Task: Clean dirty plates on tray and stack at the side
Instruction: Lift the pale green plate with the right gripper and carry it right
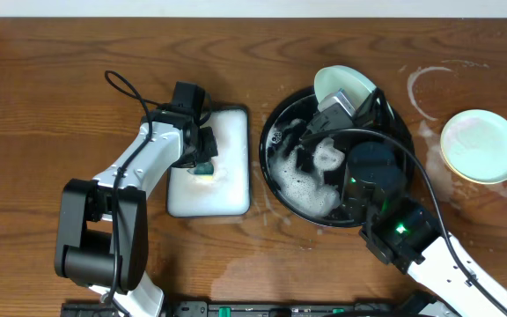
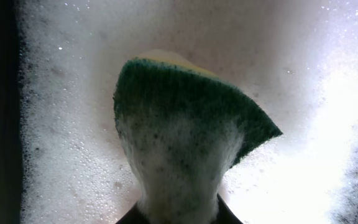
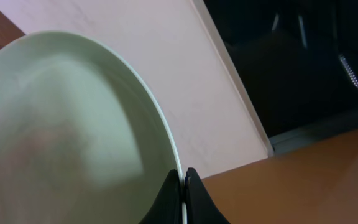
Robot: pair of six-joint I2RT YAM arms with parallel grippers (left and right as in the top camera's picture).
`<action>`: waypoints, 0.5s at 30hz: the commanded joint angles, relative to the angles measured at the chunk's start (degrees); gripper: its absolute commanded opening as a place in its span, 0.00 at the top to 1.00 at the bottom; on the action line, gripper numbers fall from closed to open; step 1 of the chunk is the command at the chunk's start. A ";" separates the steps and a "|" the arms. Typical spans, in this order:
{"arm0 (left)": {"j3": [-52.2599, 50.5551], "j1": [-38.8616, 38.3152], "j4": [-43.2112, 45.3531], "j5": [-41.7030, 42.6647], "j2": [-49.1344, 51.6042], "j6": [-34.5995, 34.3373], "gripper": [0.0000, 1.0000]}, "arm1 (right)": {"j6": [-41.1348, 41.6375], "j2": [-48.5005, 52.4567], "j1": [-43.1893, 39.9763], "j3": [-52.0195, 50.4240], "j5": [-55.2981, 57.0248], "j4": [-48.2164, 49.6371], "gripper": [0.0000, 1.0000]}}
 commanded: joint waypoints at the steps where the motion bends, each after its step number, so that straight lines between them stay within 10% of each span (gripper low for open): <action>1: -0.63 0.20 0.02 0.55 0.02 -0.55 0.83 | 4.83 0.87 0.17 0.48 1.25 -2.23 0.99; 8: -0.66 0.20 0.04 0.52 0.02 -0.55 0.38 | 5.95 3.06 -0.24 0.48 1.01 -3.91 0.99; 15: -0.66 0.20 0.04 0.52 0.02 -0.52 0.35 | 6.56 3.26 -0.26 0.46 1.03 -3.89 0.99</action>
